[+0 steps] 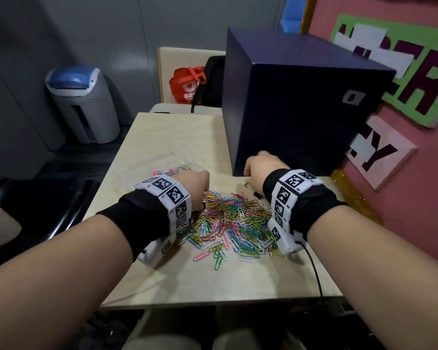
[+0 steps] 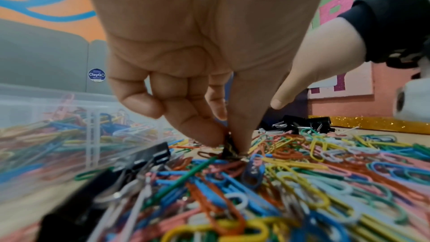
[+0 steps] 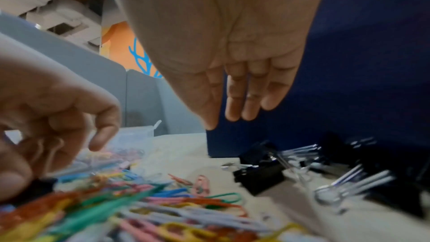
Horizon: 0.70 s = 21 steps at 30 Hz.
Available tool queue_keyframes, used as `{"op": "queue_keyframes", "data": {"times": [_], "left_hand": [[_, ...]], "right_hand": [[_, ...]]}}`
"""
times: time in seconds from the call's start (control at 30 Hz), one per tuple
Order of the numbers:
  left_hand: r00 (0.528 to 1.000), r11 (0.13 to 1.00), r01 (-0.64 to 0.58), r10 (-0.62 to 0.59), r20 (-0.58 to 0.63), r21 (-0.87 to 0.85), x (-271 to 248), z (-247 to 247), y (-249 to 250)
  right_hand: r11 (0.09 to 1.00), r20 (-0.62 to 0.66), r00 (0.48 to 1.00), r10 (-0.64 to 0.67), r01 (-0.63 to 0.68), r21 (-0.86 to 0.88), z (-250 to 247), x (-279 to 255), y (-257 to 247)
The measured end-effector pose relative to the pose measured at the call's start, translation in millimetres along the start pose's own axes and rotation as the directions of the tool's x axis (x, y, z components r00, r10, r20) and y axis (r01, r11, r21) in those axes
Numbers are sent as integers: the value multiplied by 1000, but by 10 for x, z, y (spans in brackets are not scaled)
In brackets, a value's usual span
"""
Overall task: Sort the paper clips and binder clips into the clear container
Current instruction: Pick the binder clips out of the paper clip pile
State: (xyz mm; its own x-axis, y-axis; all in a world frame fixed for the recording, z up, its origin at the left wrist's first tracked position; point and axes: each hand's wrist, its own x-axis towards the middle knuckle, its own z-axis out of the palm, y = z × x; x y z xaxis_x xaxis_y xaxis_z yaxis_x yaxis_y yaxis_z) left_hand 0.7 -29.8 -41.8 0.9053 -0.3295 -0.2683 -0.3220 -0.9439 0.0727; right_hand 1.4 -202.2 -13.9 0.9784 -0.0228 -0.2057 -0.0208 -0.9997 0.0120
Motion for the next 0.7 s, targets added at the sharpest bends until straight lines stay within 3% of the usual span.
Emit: {"op": "queue_keyframes", "data": {"times": [0.17,0.33,0.47,0.53,0.63,0.7], "left_hand": [[998,993,-9,2,-63,-121,-21,-56,-19],[979,940,-76,8,-202,-333,-43,-188,-12],[966,897,-132,21,-256,-423,-44,-220,21],[958,913,-123,7,-286,-388,-55,-233,26],[976,986,-15,-22,-218,-165,-68,-272,-9],[995,998,40,-37,-91,42,-49,-254,-71]], "right_hand": [[947,16,964,-265,257,191,0,-147,-188],[913,31,949,-315,294,284,-11,-194,-265],[923,-13,965,-261,253,289,-16,-173,-223],[939,-29,978,-206,205,276,-18,-169,-177],[983,-44,998,-47,54,175,-23,-108,-56],[991,-25,997,67,-64,117,-21,-43,24]]}}
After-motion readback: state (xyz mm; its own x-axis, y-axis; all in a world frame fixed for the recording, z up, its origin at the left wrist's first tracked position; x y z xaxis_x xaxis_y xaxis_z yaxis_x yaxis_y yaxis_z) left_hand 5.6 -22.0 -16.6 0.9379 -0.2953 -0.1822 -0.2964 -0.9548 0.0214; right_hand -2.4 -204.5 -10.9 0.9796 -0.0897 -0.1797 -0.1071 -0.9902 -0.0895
